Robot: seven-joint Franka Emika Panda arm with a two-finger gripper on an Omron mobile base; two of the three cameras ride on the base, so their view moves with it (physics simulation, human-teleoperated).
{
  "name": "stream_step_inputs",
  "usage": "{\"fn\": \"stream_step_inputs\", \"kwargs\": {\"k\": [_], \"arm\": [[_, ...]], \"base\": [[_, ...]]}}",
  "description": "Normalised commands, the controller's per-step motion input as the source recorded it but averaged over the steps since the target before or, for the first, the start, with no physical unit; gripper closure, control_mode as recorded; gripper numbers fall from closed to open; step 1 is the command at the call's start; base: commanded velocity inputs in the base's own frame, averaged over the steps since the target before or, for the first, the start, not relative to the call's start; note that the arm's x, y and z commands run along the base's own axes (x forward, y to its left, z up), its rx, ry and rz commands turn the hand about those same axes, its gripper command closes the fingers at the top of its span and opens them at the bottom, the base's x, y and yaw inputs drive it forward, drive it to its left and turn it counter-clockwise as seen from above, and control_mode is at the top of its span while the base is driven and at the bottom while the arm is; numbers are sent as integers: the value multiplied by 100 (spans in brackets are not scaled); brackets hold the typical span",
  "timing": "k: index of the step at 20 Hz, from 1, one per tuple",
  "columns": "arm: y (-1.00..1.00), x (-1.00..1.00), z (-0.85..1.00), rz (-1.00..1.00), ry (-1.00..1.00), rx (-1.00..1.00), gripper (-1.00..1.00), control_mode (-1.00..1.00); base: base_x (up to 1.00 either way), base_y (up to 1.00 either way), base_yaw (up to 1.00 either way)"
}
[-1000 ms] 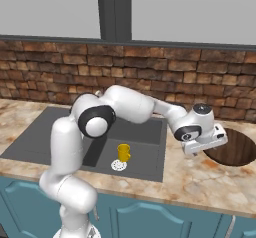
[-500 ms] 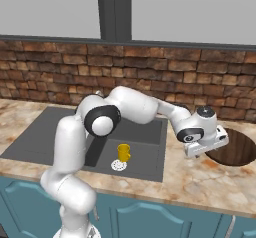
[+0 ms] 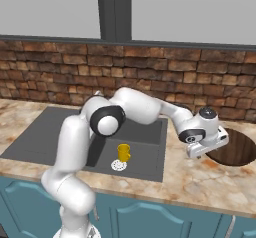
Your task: Pick the mug and place it in the sink. Pick the bowl and place it in the open cabinet and then close the cabinet.
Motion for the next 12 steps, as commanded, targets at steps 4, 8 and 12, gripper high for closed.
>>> {"fn": "stream_step_inputs", "kwargs": {"k": [4, 8, 12], "arm": [[-10, 20, -10, 4, 2, 0, -100, -100], [-12, 20, -11, 4, 2, 0, 100, -100], [-16, 11, -10, 4, 2, 0, 100, -100]], "base": [[0, 0, 0], [0, 0, 0], [0, 0, 0]]}}
